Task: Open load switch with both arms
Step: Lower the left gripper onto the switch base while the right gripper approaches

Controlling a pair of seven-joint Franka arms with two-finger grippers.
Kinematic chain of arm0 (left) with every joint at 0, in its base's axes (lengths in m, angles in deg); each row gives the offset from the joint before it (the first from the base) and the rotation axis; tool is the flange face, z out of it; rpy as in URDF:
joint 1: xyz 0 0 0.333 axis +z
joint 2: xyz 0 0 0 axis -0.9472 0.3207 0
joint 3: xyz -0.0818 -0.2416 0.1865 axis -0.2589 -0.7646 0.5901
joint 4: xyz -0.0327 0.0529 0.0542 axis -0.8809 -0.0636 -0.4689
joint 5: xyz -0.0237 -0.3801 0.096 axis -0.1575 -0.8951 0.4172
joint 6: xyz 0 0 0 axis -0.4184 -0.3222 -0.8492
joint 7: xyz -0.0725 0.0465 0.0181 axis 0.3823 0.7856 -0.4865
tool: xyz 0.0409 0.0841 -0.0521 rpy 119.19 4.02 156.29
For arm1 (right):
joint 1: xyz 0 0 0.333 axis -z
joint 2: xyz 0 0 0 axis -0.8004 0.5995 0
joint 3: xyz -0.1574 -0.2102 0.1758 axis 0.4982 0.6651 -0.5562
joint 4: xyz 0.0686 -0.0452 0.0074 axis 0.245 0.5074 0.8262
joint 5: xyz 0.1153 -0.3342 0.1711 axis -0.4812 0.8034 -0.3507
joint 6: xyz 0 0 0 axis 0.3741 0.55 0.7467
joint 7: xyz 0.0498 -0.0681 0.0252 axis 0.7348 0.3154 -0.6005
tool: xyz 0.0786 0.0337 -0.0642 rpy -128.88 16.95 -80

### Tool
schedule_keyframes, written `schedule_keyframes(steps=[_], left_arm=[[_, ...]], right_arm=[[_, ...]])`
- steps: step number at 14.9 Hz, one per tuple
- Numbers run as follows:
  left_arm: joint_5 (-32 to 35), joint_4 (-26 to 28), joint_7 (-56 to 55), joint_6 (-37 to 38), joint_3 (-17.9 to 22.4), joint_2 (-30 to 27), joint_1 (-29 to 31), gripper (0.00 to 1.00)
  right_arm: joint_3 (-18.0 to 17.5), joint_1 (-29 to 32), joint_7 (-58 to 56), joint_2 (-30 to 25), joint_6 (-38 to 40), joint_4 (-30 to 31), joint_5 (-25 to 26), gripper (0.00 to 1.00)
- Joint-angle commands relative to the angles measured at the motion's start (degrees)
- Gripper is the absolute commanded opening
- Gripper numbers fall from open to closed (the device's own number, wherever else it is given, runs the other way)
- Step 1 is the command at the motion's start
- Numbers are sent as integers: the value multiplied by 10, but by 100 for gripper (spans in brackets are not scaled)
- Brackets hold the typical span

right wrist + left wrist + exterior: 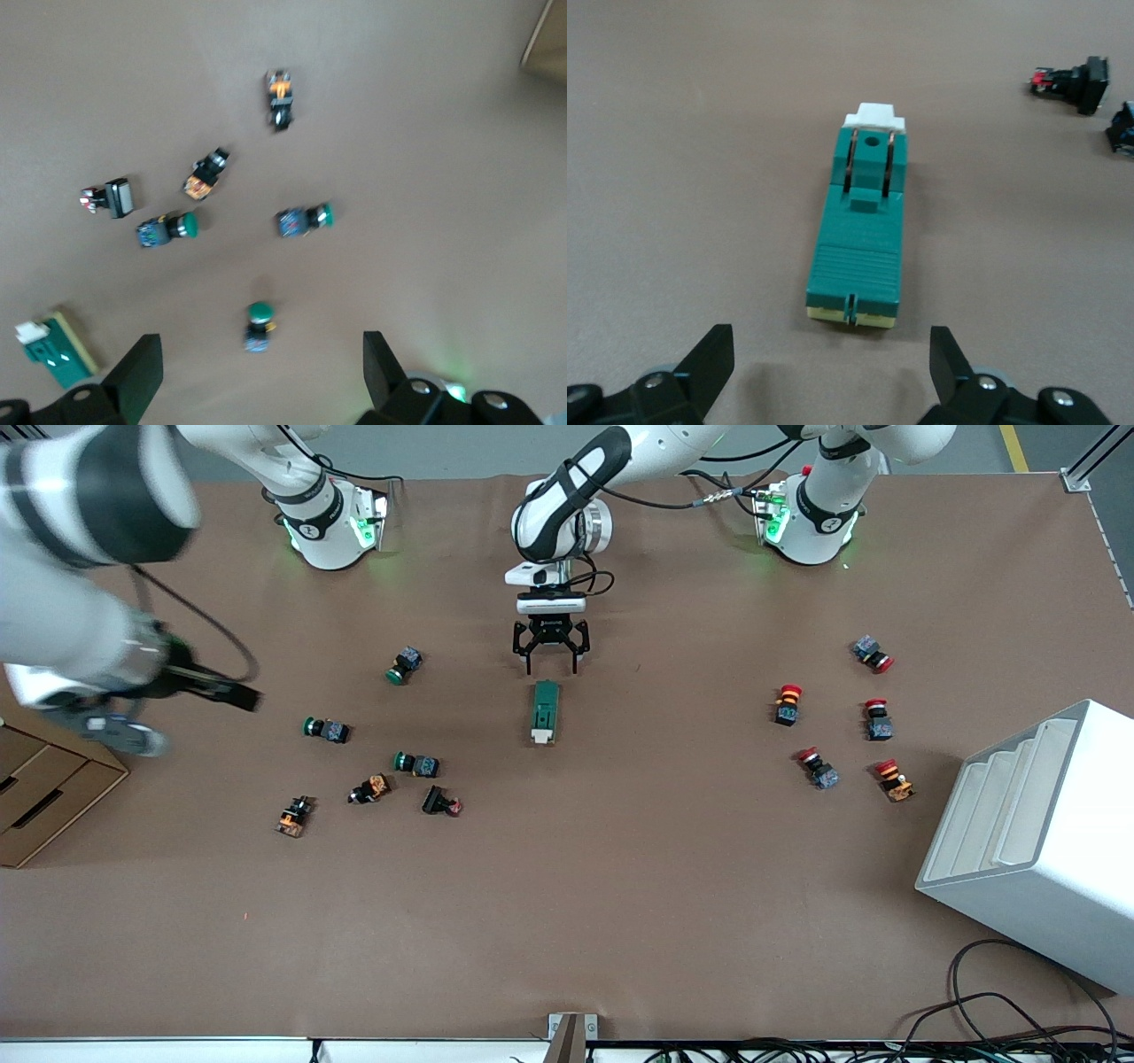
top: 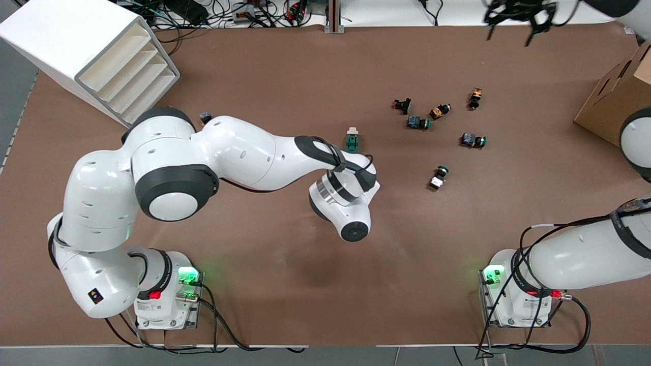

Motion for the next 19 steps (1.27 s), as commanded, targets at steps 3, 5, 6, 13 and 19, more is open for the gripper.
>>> schedule_keyframes(steps=[3, 5, 6, 13, 19], left_arm=[[56, 2, -5, 23, 7, 16, -8, 98], [81, 0, -5, 45, 7, 33, -10, 98], [91, -3, -5, 60, 6, 41, -13, 98], [94, -5, -8, 72, 6, 46, -35, 98], [94, -13, -62, 109, 6, 55, -68, 100]], right_arm=[[3, -89, 239, 73, -3, -8, -48, 100], [3, -130, 323, 106, -24, -8, -50, 100], [3, -148, 360, 119, -45, -6, -49, 100], [3, -228, 587, 231, -188, -9, -102, 100], [3, -236, 622, 288, -279, -11, -153, 100]])
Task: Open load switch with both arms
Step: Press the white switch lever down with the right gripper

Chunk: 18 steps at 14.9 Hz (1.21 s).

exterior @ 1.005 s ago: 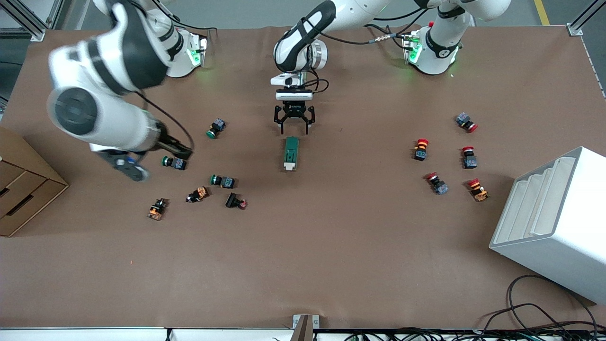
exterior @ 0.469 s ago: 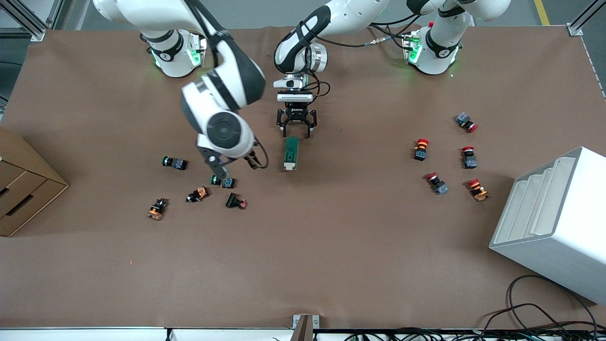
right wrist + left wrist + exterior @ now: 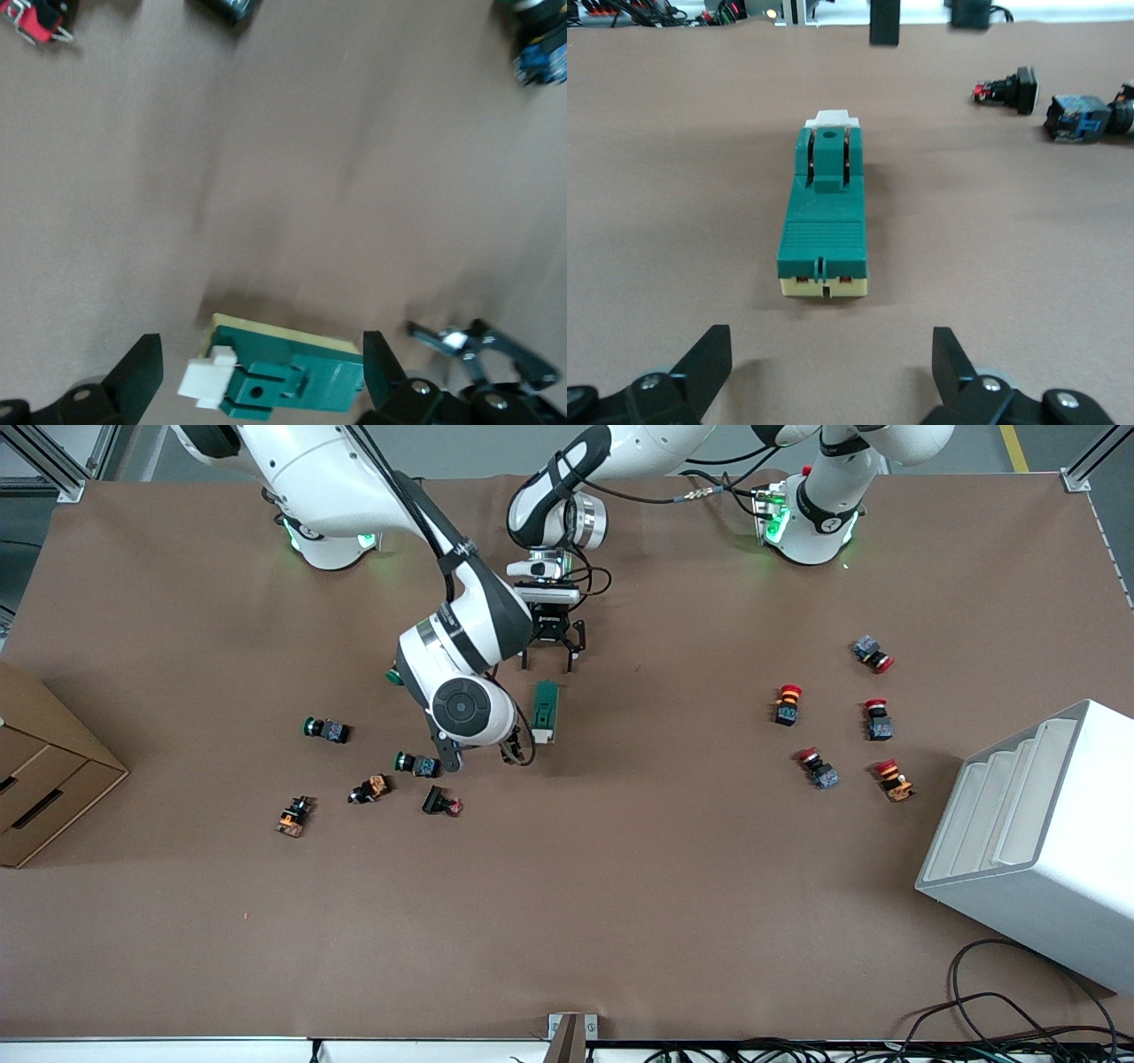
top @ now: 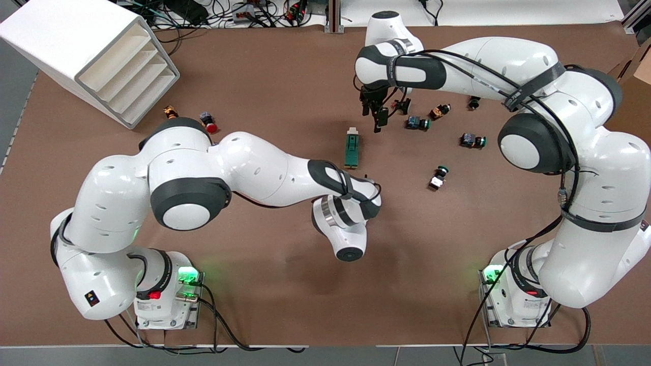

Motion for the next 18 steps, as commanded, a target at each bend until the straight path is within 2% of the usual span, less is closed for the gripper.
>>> schedule_keyframes(steps=[1, 4, 11, 14, 18], left_arm=[[7, -9, -23, 25, 4, 15, -20, 100], [7, -11, -23, 44, 3, 21, -24, 100], [7, -11, -24, 45, 3, 21, -24, 100], [3, -22, -24, 45, 4, 21, -19, 100], [-1, -23, -25, 45, 4, 20, -18, 100]], right_arm=[[4, -5, 15, 21, -23, -9, -30, 100], [4, -21, 31, 39, -44, -9, -36, 100], [3, -49, 40, 53, -35, -9, -39, 100], [3, -50, 56, 49, -3, -13, -39, 100], [3, -41, 55, 48, 98, -71, -47, 100]])
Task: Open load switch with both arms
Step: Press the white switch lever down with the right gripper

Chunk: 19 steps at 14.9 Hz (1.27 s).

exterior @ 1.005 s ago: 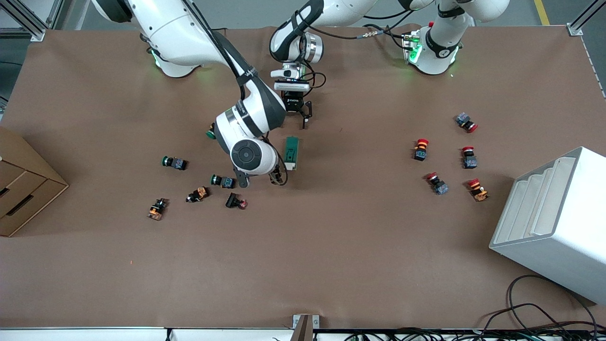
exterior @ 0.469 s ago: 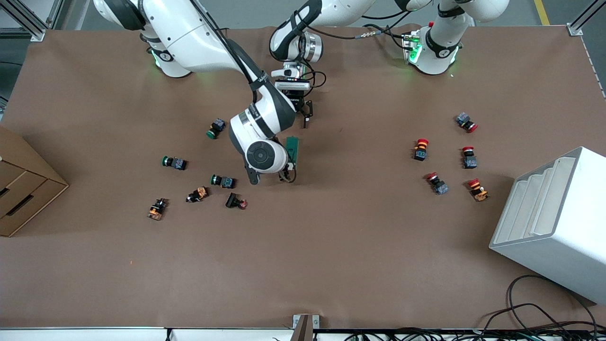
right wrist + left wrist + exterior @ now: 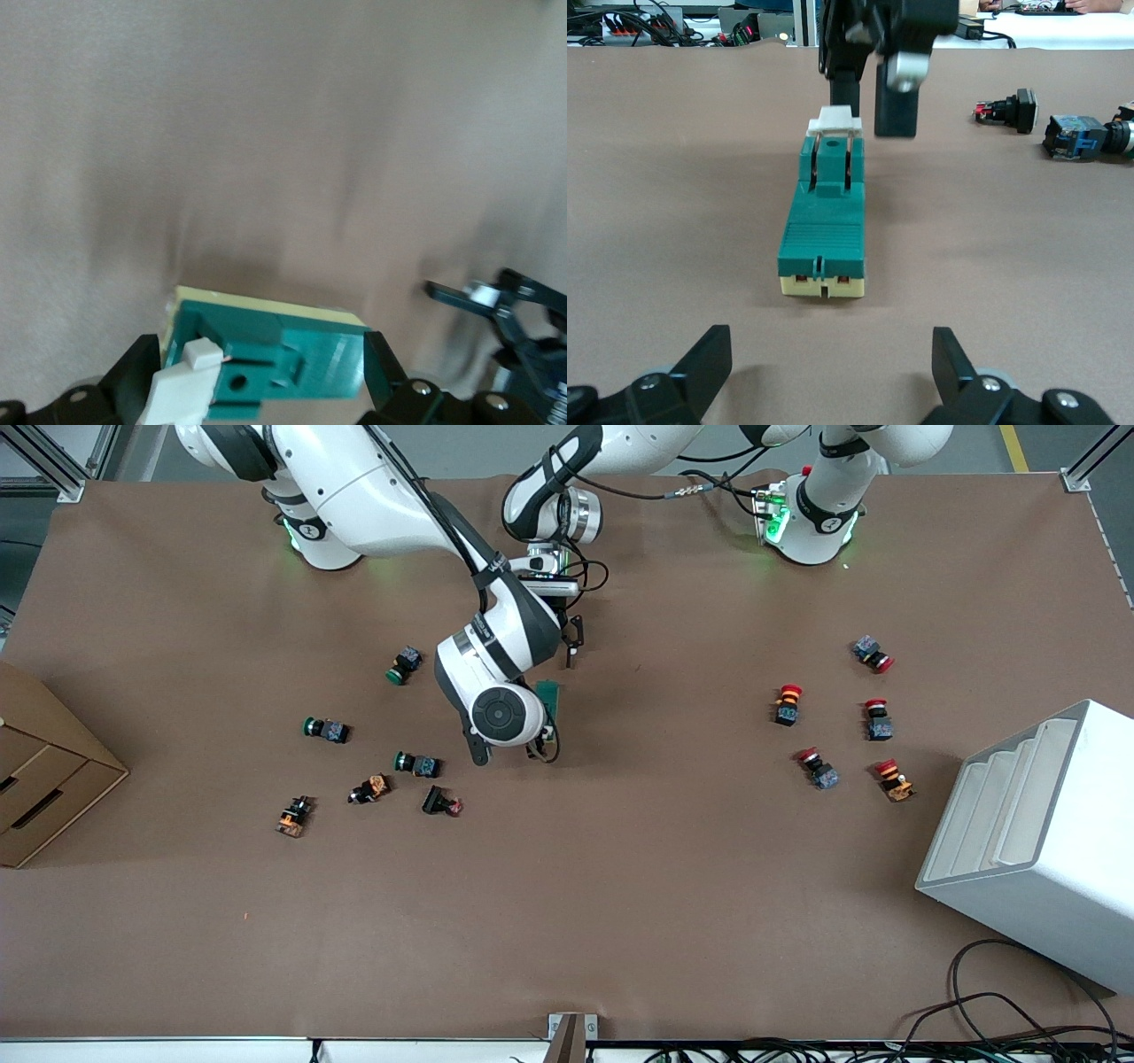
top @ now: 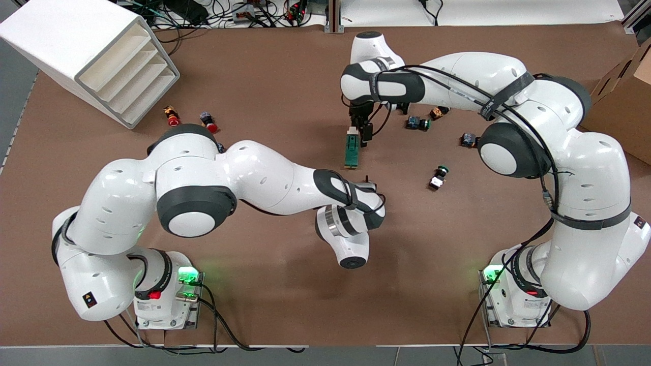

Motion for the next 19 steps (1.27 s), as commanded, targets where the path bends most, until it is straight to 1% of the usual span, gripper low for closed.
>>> schedule_keyframes(steps=[1, 3, 6, 10, 13, 19], left_arm=[[-1, -9, -8, 7, 1, 5, 1, 100], [-1, -9, -5, 7, 1, 5, 11, 100], [-1, -7, -9, 7, 1, 1, 12, 100], [-8, -8, -9, 7, 1, 0, 12, 100], [-33, -8, -8, 7, -2, 0, 6, 100], [-33, -9, -3, 7, -1, -1, 11, 100]], right_arm=[[-3, -3, 10, -4, 65, -27, -23, 100], [-3, -4, 9, -6, 76, -27, -32, 100], [-3, -6, 7, -6, 118, -27, -33, 100], [-3, -21, 11, -6, 119, -24, -33, 100], [-3, -26, 11, -4, 119, -21, -33, 100], [-3, -33, 9, 0, 114, -15, -30, 100]])
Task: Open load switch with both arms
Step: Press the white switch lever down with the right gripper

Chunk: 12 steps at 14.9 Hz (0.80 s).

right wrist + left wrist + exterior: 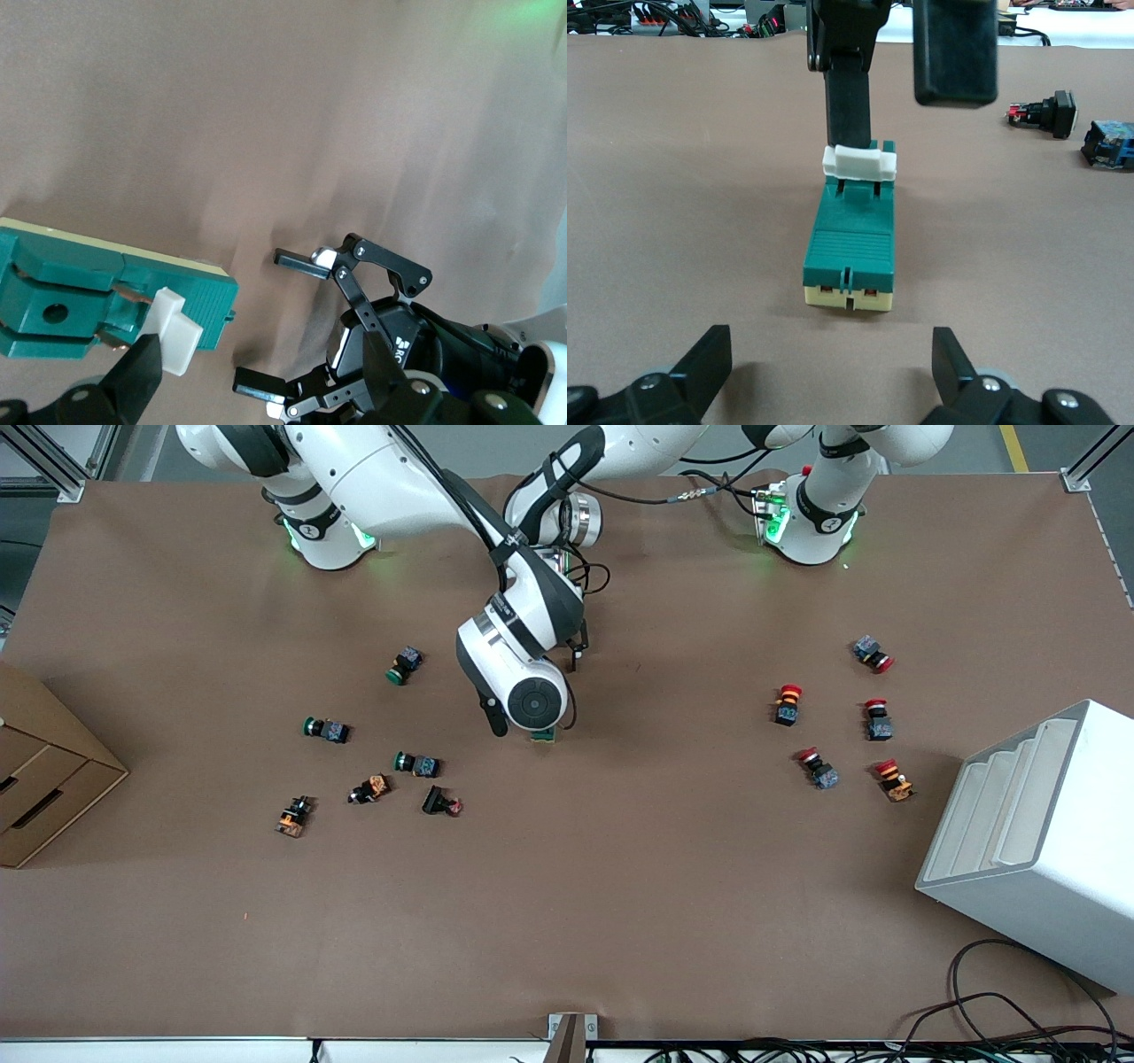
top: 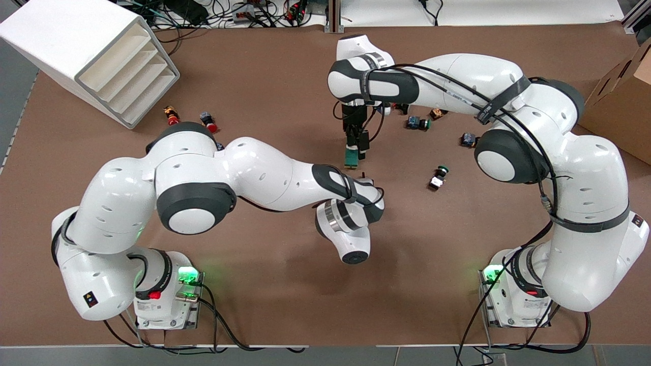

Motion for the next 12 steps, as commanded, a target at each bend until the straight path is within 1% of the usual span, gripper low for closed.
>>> schedule_keyframes(steps=[1, 12], left_arm=[[-8, -5, 2, 6, -1, -1, 1, 100], [-8, -9, 3, 6, -1, -1, 1, 100]], right_arm=[[3, -7, 4, -1, -2, 16, -6, 100], [3, -5, 2, -4, 2, 16, -2, 100]])
